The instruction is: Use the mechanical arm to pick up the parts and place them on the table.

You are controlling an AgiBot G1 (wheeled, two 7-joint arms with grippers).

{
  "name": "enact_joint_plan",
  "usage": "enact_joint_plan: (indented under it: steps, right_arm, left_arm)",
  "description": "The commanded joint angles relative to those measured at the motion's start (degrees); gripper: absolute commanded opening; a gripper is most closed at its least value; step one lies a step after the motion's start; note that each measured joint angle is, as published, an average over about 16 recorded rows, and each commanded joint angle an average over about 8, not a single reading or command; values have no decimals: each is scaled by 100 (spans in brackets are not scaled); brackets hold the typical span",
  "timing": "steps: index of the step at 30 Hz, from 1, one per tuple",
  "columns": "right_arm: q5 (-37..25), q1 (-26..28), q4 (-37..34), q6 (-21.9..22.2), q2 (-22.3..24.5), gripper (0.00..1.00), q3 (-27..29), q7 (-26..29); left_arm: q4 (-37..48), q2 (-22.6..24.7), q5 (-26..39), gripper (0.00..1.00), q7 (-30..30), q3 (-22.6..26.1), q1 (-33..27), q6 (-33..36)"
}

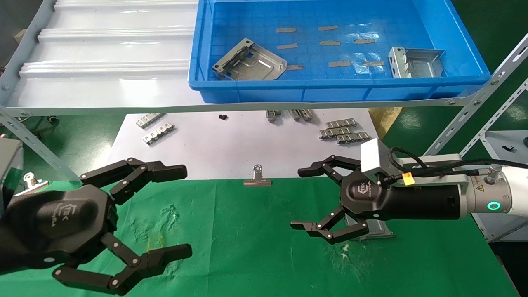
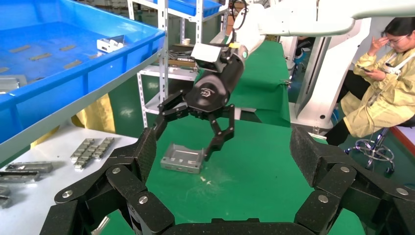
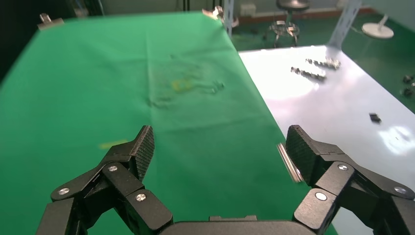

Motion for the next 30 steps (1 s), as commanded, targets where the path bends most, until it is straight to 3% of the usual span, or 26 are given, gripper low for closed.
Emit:
enact_joint_plan:
  steps: [1,30]
  right_arm:
    - [-8,-170,248,8,81,100,255,156]
    - [-120,-2635,3839,125,1258,100,3942,2405]
  left_arm:
    - [0,0,0,100,0,0,0,0]
    - [0,0,0,100,0,0,0,0]
